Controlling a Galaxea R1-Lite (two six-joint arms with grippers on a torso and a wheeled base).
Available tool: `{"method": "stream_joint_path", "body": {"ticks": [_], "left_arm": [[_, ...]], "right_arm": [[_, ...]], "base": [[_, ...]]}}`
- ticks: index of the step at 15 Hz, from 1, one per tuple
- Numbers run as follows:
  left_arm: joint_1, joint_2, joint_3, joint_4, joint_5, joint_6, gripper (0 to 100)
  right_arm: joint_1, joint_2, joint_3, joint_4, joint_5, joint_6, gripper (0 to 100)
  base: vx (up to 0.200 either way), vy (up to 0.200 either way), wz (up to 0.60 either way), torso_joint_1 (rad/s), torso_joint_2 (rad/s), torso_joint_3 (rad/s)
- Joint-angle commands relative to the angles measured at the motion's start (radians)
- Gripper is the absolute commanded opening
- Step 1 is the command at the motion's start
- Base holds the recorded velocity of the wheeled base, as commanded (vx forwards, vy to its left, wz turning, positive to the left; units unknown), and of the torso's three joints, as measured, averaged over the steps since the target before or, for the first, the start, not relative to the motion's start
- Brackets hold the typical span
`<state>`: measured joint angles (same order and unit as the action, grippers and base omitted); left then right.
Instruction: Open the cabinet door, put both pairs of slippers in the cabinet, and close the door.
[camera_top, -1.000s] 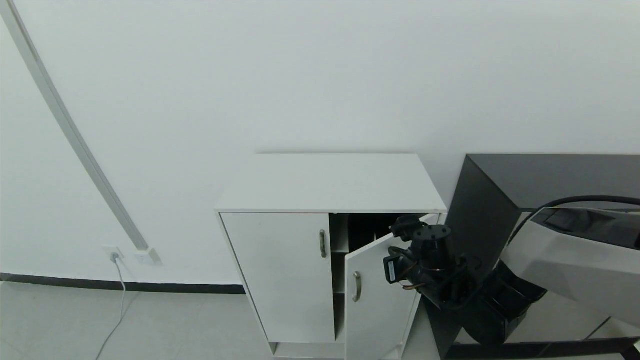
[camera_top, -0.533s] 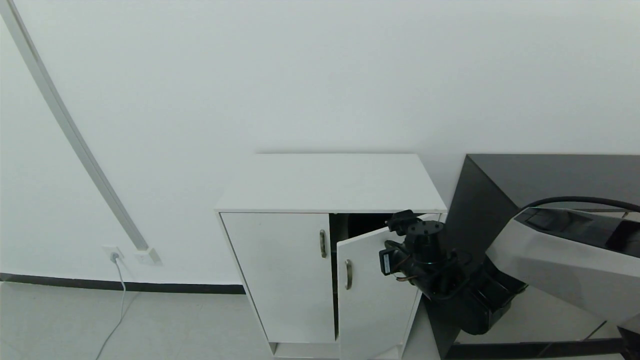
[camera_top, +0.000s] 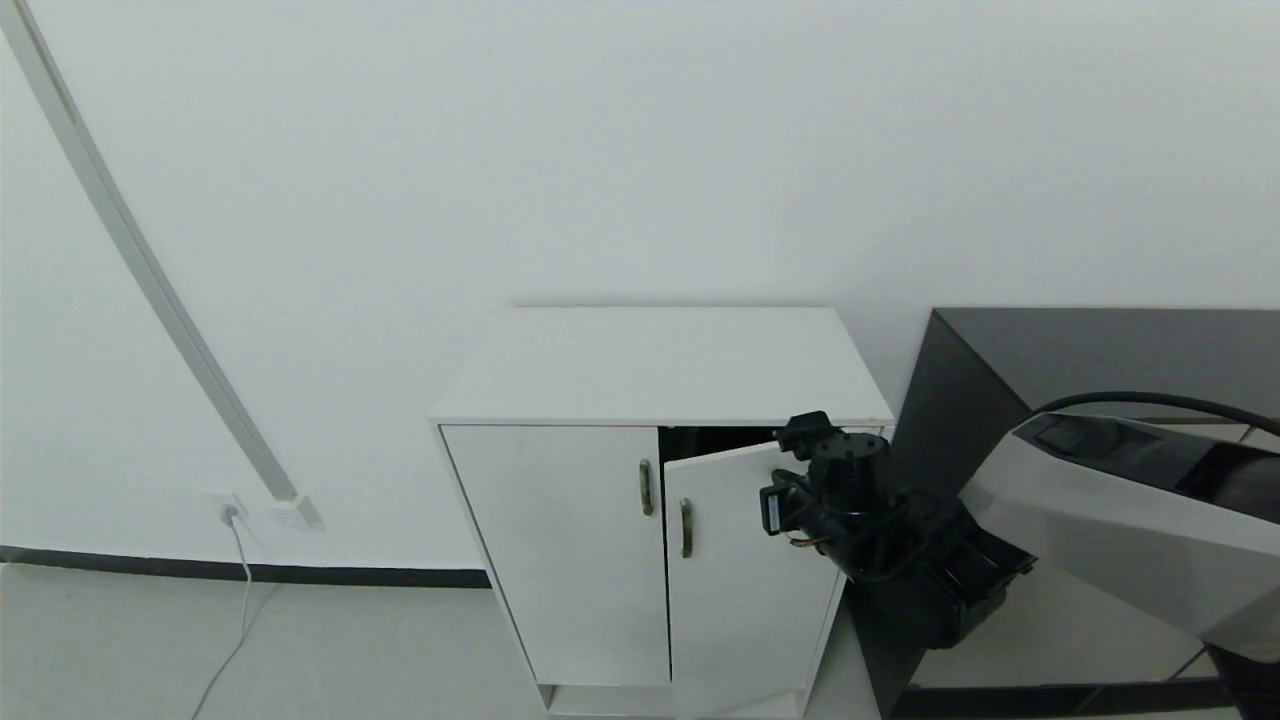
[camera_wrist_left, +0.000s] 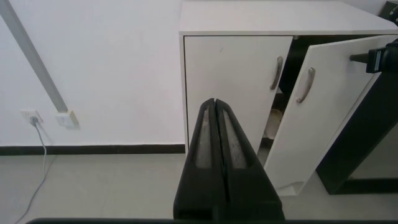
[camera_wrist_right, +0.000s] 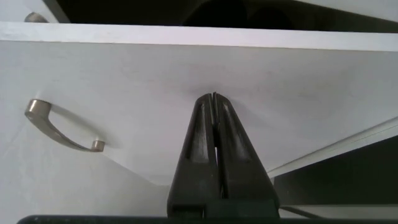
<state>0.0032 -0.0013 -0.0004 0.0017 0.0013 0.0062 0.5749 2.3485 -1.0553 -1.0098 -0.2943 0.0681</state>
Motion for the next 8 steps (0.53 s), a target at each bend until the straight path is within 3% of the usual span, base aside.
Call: {"method": "stream_joint_path", "body": {"ticks": [1,8], "left_arm": [[0.000,0.001,0.000,0.000,0.000,0.000,0],[0.000,0.001,0.000,0.000,0.000,0.000,0]], "right_arm": [[-0.004,0.018,-0.022,0.002,0.000,-0.001,0],[-0.027,0.060,-0.077,0.003,0.000,-0.002,0]], "base": [[0.000,0.000,0.00,0.000,0.00,0.000],[0.000,0.000,0.00,0.000,0.00,0.000]]}}
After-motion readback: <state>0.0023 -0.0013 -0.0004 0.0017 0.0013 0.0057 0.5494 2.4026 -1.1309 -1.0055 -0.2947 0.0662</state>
